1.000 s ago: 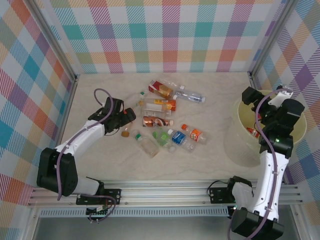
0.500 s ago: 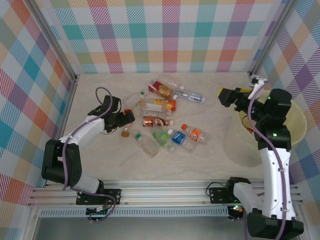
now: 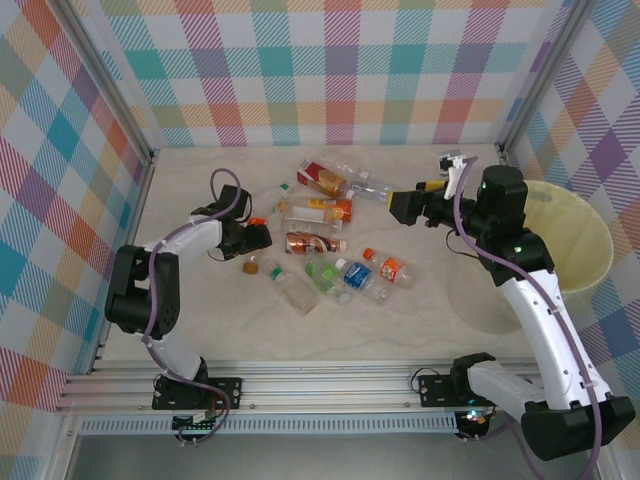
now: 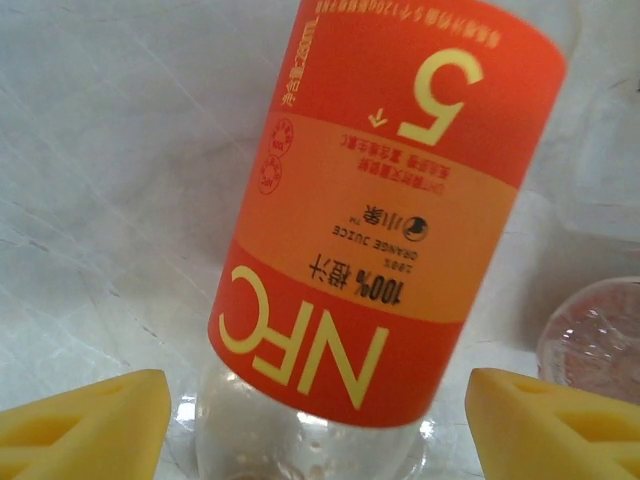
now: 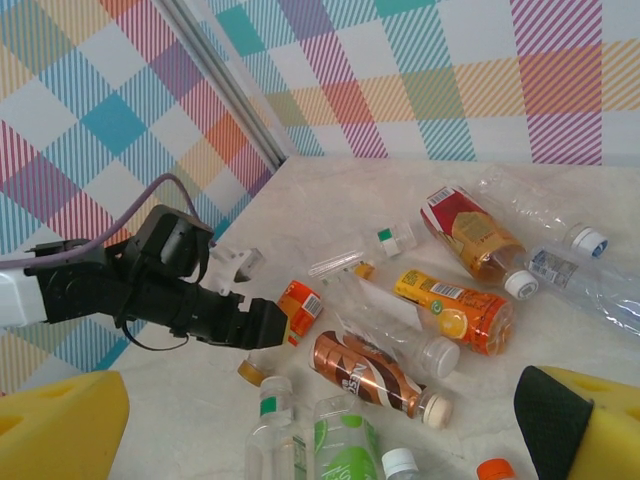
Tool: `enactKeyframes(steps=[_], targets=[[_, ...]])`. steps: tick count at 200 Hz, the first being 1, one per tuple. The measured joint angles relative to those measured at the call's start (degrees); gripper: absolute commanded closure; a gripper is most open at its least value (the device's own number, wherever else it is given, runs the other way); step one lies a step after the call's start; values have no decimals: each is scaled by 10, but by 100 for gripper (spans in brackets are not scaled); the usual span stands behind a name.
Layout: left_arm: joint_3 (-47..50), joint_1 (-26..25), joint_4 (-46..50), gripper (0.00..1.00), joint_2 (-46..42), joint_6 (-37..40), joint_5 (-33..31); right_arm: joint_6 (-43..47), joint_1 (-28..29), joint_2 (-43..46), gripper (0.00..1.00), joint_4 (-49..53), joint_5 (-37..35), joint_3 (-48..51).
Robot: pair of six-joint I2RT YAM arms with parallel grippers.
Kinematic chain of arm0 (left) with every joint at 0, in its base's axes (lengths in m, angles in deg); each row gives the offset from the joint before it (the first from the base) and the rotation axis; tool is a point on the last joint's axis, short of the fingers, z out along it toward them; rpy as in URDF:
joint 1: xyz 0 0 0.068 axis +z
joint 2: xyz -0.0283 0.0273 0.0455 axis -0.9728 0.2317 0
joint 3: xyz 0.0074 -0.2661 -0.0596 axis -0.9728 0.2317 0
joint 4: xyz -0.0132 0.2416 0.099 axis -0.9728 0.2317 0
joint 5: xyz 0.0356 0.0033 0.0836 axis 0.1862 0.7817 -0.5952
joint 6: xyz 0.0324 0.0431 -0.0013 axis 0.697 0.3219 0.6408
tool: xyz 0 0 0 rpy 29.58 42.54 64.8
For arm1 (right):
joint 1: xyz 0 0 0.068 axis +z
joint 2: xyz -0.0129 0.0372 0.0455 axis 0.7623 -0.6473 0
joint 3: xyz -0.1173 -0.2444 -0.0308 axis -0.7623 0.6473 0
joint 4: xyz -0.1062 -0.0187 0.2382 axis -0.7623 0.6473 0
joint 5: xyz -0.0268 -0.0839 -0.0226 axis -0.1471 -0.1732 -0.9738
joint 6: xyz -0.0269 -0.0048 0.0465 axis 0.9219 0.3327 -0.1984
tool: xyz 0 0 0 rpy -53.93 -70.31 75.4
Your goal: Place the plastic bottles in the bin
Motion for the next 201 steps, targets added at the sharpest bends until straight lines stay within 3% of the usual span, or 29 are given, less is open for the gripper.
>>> enactKeyframes(steps=[33, 83, 133, 201], targets=[[-16, 0, 0, 22, 49, 7, 1, 1, 6, -1, 0, 0, -8, 0], [-18, 4, 2, 40, 65, 17, -2, 1, 12, -3, 0, -1, -22, 4], [15, 5, -32, 55, 41, 39, 0, -5, 12, -3, 0, -16, -52, 32], [92, 2, -107, 63, -69, 60, 28, -21, 12, 11, 0, -66, -44, 64]])
